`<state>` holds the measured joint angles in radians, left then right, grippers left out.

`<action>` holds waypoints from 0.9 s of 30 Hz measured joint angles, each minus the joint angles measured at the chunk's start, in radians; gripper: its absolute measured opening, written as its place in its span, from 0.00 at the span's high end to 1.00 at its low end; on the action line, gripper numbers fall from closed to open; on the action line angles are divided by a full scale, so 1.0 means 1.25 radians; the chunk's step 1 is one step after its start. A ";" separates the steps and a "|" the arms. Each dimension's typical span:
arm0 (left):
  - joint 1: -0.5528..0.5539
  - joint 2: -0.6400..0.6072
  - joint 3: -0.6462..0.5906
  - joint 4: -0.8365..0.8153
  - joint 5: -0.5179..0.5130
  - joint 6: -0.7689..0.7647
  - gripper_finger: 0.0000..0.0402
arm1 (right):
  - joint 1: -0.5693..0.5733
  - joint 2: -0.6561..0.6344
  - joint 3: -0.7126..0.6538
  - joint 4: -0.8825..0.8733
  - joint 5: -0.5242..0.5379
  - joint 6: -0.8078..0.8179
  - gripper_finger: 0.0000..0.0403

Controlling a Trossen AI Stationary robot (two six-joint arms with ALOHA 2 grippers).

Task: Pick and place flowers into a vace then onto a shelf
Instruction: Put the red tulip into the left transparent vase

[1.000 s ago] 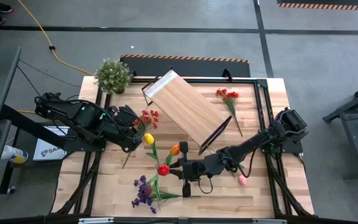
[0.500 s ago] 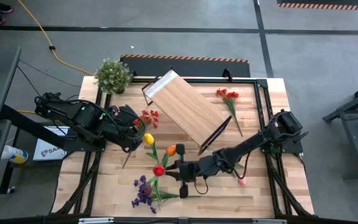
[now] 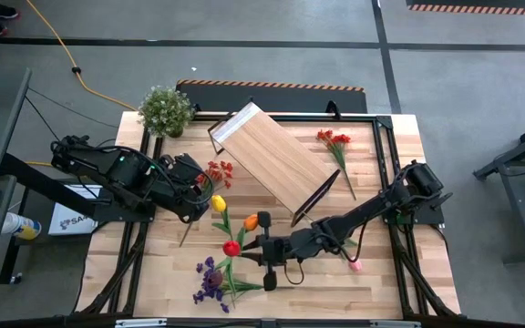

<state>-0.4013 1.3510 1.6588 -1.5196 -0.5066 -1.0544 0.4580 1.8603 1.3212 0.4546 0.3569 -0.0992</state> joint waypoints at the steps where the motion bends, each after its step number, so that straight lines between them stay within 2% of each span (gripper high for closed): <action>1: 0.000 0.000 0.000 0.000 0.000 0.002 0.55 | 0.000 0.000 0.000 -0.004 0.000 0.008 0.95; 27: 0.000 0.000 0.000 -0.001 0.000 0.002 0.55 | 0.000 0.000 0.000 -0.012 0.009 0.082 0.62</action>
<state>-0.4015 1.3510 1.6588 -1.5204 -0.5060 -1.0523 0.4576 1.8603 1.3212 0.4390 0.3679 0.0029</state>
